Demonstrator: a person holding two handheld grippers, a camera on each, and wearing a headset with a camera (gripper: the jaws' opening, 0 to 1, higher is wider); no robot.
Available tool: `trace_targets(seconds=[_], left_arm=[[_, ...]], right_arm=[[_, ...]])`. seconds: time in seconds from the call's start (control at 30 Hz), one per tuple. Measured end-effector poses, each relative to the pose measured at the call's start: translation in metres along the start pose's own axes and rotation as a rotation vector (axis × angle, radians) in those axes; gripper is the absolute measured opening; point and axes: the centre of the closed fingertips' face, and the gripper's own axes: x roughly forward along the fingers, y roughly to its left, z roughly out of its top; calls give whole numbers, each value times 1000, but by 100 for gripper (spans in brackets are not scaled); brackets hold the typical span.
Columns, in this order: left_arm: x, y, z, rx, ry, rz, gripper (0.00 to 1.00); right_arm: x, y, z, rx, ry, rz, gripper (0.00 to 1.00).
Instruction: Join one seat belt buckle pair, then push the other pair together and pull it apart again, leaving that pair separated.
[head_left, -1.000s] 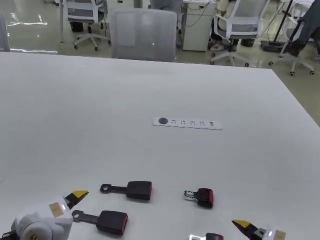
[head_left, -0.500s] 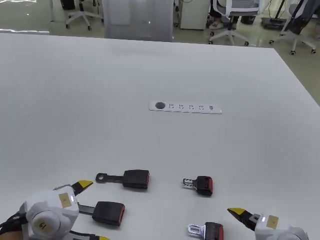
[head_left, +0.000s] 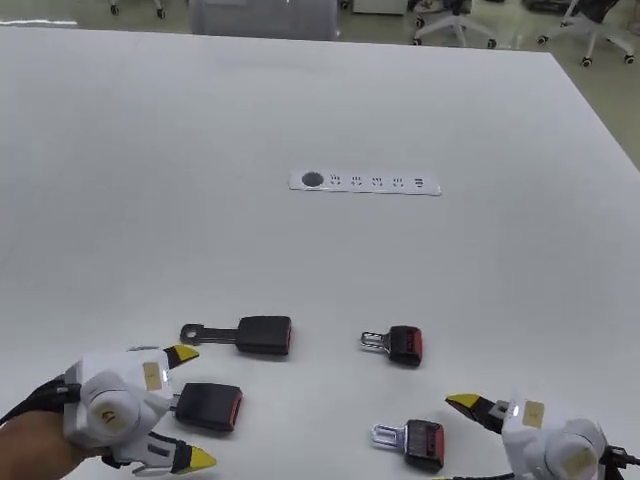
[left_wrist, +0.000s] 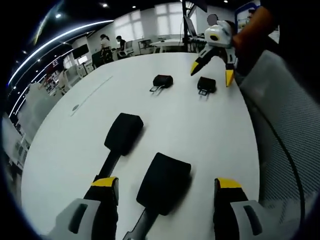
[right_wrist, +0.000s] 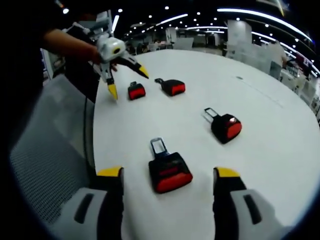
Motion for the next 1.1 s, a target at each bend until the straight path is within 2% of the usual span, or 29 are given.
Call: trace_targets(seconds=[0.03, 0.13, 0.2, 0.27, 0.33, 0.37, 0.47, 0.6, 0.63, 0.67, 0.73, 0.8, 0.9, 0.97, 1.1], left_arm=[[1, 0, -3, 14, 21, -10, 80], [6, 5, -4, 11, 24, -26, 79], [9, 9, -9, 33, 49, -36, 76], [12, 10, -8, 31, 48, -55, 73], [15, 9, -11, 56, 77, -77, 71], [15, 7, -7, 48, 56, -95, 69], [16, 7, -9, 44, 54, -111, 66], [14, -2, -10, 13, 37, -140, 58], [14, -1, -10, 12, 27, -133, 58], [13, -2, -9, 10, 25, -130, 57], [12, -6, -6, 22, 21, -136, 55], [13, -4, -8, 18, 18, -132, 53], [13, -5, -6, 25, 12, -139, 44], [11, -2, -6, 21, 15, -128, 43], [10, -6, -3, 14, 21, -118, 41]], right_arm=[[1, 0, -1, -10, 4, 4, 74], [3, -2, -4, -31, 23, 15, 72], [4, -4, -3, -38, 25, 28, 70], [6, -3, -4, -70, 43, 52, 66], [9, -2, -5, -80, 60, 69, 62], [10, -2, -5, -82, 64, 76, 62], [12, -1, -4, -91, 66, 95, 60], [14, -1, -9, -105, 92, 106, 54], [16, -2, -6, -130, 74, 104, 52], [13, 0, -9, -117, 93, 108, 51], [13, 1, -8, -146, 90, 116, 46], [11, 1, -9, -172, 97, 120, 38], [12, -1, -9, -183, 89, 125, 37], [11, 0, -9, -193, 88, 133, 36], [10, 0, -10, -197, 81, 145, 36]])
